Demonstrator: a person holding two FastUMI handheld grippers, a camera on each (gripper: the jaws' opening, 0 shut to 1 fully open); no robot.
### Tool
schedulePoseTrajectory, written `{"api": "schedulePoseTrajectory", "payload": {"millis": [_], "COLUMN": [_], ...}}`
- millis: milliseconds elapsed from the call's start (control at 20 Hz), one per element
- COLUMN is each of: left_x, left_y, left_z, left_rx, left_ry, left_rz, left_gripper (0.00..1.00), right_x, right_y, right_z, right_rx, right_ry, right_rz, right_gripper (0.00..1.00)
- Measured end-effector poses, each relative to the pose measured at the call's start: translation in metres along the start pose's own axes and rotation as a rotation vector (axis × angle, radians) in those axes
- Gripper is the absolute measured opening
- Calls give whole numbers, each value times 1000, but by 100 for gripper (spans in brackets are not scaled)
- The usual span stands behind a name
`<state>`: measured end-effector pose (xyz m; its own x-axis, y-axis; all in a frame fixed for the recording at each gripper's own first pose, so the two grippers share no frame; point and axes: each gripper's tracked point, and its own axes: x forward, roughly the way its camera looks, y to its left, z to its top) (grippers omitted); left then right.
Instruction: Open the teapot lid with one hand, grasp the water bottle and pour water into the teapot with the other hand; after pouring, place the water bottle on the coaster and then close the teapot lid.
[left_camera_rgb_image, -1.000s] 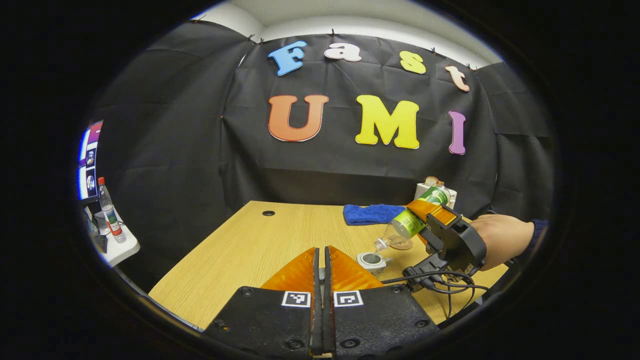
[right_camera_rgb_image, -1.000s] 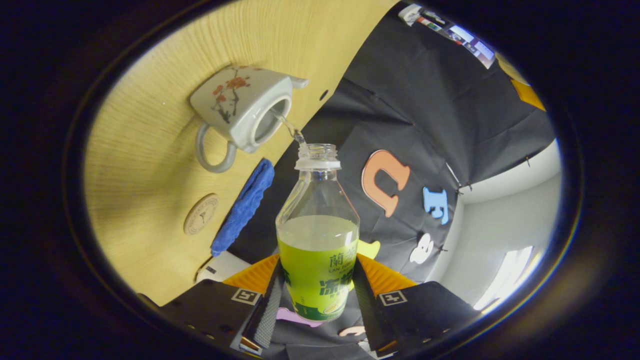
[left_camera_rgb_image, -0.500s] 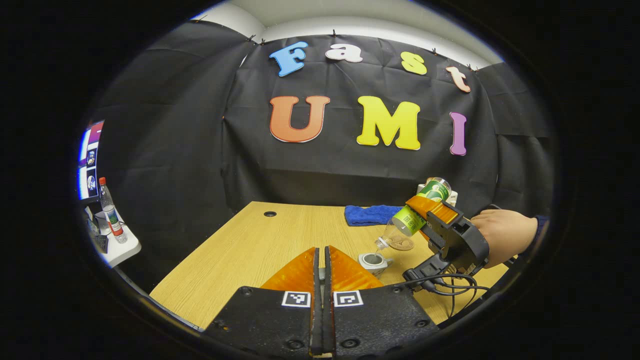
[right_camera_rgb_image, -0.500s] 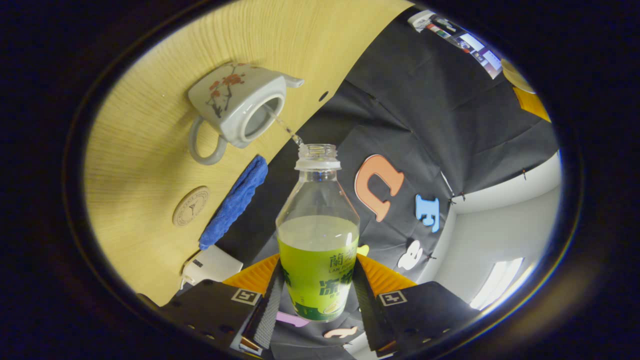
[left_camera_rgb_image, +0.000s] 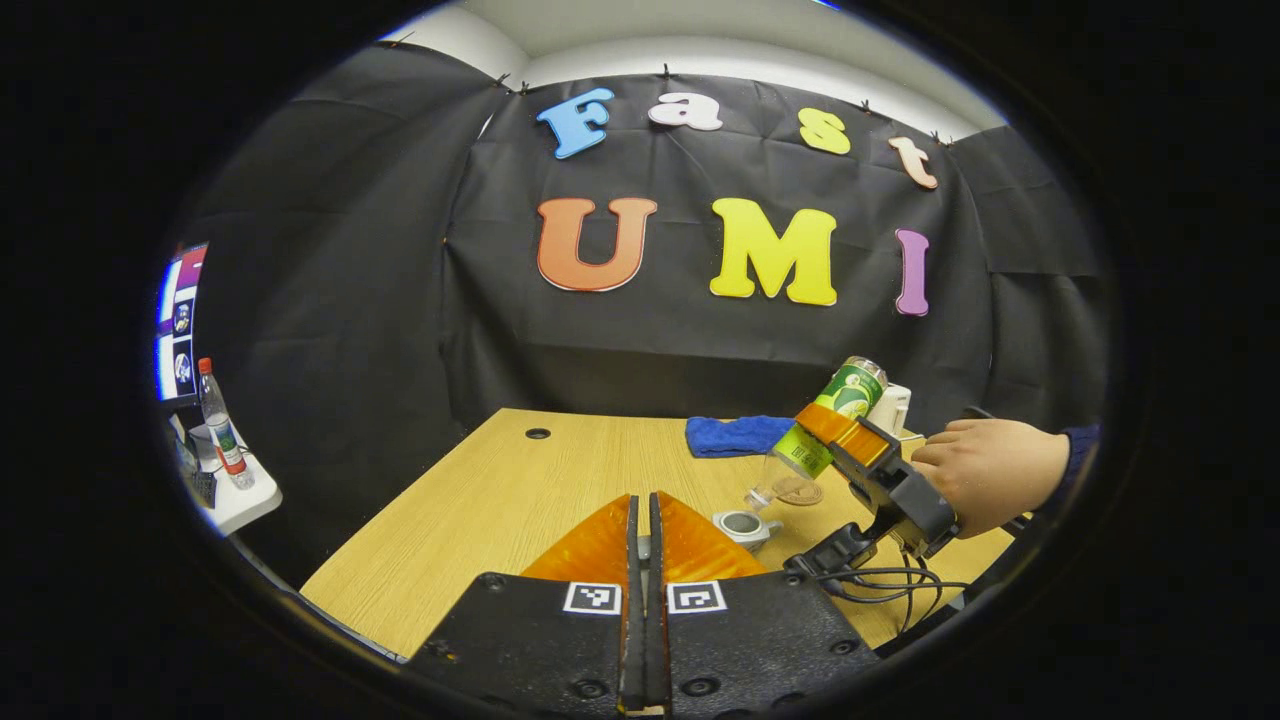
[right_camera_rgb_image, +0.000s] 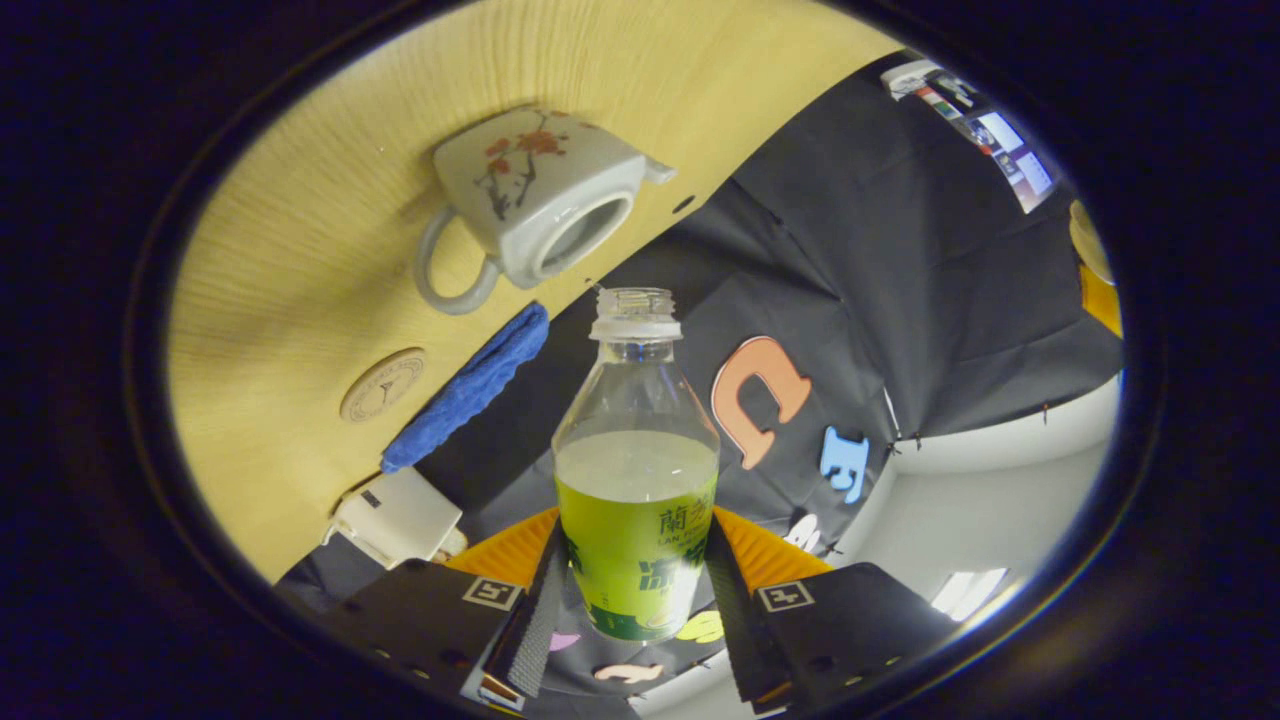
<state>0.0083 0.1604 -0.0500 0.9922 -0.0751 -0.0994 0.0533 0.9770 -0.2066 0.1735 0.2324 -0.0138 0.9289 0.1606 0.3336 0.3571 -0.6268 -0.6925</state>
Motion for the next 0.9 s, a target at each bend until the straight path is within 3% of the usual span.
{"api": "schedulePoseTrajectory", "payload": {"millis": [650,900], "left_x": [2,3], "left_y": [0,2], "left_z": [-3,-2], "left_rx": [-7,-5], "left_ry": [8,8], "left_rz": [0,4], "left_gripper": [3,3], "right_x": [7,11], "right_y": [-6,9], "right_z": [-6,-11], "right_rx": [57,218], "right_ry": [3,21], "right_rz": [-16,12], "right_gripper": [72,75]}}
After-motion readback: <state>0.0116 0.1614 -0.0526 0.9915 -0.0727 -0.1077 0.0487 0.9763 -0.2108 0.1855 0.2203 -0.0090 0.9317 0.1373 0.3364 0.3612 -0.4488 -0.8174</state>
